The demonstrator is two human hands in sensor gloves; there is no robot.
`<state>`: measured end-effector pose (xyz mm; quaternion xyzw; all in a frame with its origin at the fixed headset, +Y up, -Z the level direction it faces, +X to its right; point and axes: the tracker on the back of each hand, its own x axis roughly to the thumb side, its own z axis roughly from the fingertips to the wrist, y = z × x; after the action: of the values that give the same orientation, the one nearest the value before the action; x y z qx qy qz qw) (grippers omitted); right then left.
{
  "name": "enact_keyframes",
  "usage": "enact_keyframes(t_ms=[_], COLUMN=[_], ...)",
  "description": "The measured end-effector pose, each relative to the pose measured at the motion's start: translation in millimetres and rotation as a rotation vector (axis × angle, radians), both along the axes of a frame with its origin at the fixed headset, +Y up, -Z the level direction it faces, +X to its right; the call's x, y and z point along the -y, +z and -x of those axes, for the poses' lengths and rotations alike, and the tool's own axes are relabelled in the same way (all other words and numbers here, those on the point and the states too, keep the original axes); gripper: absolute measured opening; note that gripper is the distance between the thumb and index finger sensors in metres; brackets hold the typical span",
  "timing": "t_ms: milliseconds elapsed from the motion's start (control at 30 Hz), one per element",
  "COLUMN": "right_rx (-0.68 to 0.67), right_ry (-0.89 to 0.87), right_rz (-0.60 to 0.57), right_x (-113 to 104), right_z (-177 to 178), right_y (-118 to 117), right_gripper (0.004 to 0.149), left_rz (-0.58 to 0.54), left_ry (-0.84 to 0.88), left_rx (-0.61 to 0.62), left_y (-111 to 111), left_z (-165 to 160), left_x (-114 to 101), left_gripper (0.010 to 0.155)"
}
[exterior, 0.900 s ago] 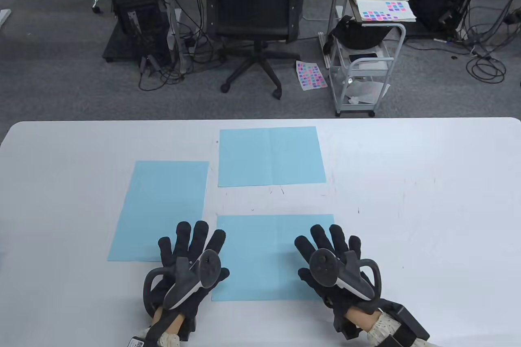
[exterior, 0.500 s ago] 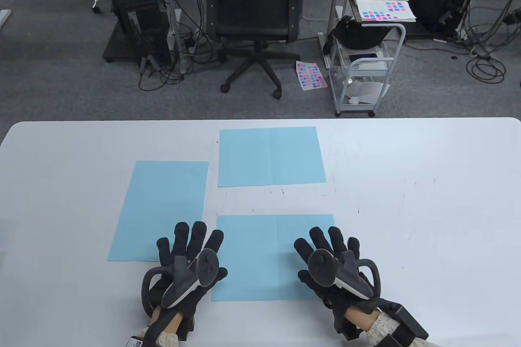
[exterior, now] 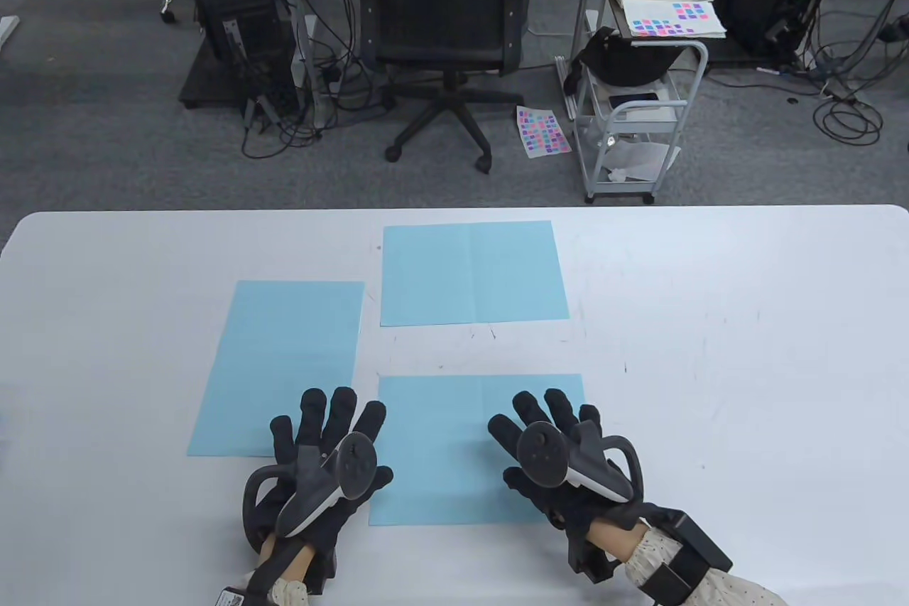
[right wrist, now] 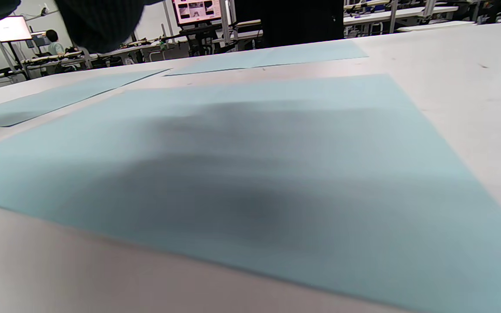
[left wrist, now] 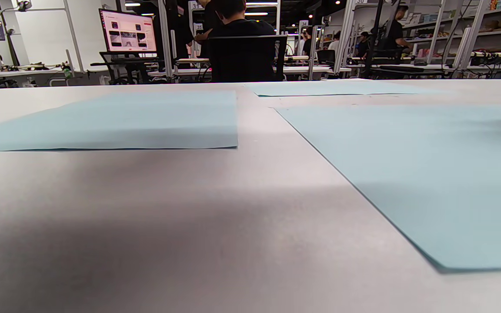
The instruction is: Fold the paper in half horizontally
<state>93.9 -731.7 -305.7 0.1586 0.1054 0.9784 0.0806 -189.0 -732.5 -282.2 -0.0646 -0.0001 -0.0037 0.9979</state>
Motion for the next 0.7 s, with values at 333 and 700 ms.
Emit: enact_keyframes(t_ms=[333,700], right_rx=[-0.125,-0.242], right_ry=[0.010,0.173], right_rz=[0.078,0.184], right_x=[2,36], right_z=[35,50], right_y=[-39,-75], right_gripper=[0.060,0.062], left_rz=[0.014,0.028], left_ry=[0.018,0.025], left_rx=[-0.010,-0.016], left_y=[-3,-4], left_z=[7,10], left_x=[1,1], left_gripper=[0.083,0.083])
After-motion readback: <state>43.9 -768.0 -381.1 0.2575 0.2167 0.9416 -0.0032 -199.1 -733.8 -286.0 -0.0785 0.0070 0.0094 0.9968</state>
